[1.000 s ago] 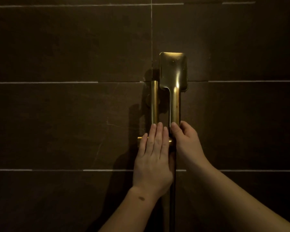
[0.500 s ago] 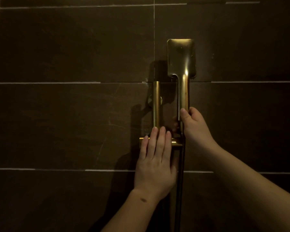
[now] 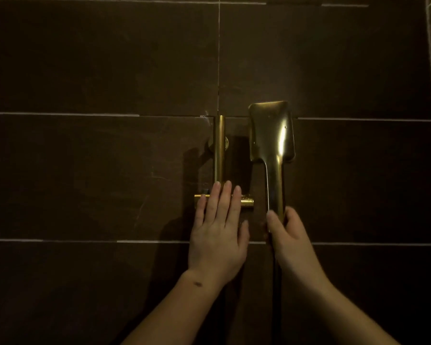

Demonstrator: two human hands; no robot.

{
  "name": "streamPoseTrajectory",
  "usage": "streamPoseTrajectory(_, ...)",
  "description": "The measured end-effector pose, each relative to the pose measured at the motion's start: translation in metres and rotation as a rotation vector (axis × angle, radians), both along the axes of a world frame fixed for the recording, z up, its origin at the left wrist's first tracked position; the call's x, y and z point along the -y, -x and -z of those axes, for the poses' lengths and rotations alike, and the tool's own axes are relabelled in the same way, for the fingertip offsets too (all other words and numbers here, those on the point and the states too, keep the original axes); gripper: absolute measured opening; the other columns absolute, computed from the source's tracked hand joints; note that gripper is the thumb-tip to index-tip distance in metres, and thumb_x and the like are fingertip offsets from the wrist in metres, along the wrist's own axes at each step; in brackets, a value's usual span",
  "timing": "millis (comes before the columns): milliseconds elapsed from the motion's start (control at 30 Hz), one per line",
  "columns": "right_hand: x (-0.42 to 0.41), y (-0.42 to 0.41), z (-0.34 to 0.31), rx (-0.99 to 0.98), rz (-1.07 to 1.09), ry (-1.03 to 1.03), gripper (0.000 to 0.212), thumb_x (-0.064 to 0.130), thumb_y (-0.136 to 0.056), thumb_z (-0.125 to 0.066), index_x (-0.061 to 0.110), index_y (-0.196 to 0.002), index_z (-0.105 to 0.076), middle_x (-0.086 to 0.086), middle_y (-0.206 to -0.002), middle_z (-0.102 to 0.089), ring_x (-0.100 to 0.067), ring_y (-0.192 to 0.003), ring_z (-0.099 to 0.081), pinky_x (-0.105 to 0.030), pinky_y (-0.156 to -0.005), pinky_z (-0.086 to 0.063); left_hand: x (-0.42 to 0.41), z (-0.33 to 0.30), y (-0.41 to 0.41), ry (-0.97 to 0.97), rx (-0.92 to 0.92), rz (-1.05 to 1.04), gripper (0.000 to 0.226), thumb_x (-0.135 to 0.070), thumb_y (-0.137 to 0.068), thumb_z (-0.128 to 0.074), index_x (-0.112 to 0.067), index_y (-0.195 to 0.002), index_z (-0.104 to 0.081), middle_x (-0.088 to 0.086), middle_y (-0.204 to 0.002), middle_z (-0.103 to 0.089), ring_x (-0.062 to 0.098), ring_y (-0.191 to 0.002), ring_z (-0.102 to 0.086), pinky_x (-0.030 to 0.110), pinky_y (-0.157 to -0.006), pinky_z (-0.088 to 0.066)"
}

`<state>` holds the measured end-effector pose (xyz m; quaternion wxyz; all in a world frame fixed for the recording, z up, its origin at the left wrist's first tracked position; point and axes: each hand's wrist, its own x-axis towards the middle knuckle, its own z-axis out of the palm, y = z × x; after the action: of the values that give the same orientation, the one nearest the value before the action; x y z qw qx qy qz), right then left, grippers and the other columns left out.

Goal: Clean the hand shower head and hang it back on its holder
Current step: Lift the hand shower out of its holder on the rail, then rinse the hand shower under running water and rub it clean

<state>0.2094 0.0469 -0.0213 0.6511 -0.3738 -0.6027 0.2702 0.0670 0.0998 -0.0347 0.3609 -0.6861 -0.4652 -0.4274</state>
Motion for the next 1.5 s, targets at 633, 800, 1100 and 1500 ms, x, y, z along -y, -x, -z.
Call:
streamPoseTrajectory(633, 0.137, 0.013, 0.259, 0.325, -0.365, 0.435, 0.066, 0.018, -0.083, -0.076, 0.055, -0.126, -0.041, 0.041, -0.120, -0.054, 0.020, -0.116, -0.048, -0.004, -0.091, -0.041, 0.145, 0.234, 0.015, 1.329, 1.058, 1.112, 0.037, -0.018, -0.087, -0.069, -0.016, -0.124, -0.070, 0.010, -0.124, -0.074, 0.025, -0.126, -0.065, 0.048, -0.114, -0.045)
streamPoseTrajectory(800, 0.159, 0.025, 0.321, 0.265, -0.472, 0.637, 0.050, 0.017, -0.086, -0.073, 0.037, -0.127, -0.053, 0.028, -0.116, -0.063, 0.010, -0.112, -0.057, -0.014, -0.093, -0.045, 0.171, 0.303, 0.007, 1.324, 1.548, 1.080, 0.037, -0.038, -0.097, -0.057, -0.009, -0.091, -0.079, 0.021, -0.101, -0.078, 0.026, -0.124, -0.067, 0.046, -0.114, -0.038)
streamPoseTrajectory(1100, 0.184, 0.024, 0.397, 0.216, -0.664, 0.972, 0.027, 0.015, -0.090, -0.067, 0.015, -0.115, -0.056, -0.004, -0.064, -0.058, -0.012, -0.049, -0.050, -0.022, -0.045, -0.040, 0.205, 0.376, 0.009, 1.280, 2.001, 0.737, 0.046, -0.046, -0.095, -0.058, -0.012, -0.066, -0.066, 0.006, -0.049, -0.047, 0.019, -0.047, -0.057, 0.035, -0.067, -0.057)
streamPoseTrajectory(1500, 0.201, 0.031, 0.425, -0.237, -0.889, 1.474, 0.023, 0.007, -0.080, -0.073, 0.015, -0.088, -0.053, 0.004, -0.056, -0.038, -0.006, -0.040, -0.029, -0.023, -0.046, -0.010, 0.195, 0.415, 0.024, 1.389, 2.195, 1.511, 0.036, -0.023, -0.077, -0.085, -0.011, -0.061, -0.056, -0.004, -0.037, -0.043, 0.008, -0.027, -0.037, 0.020, -0.034, -0.029)
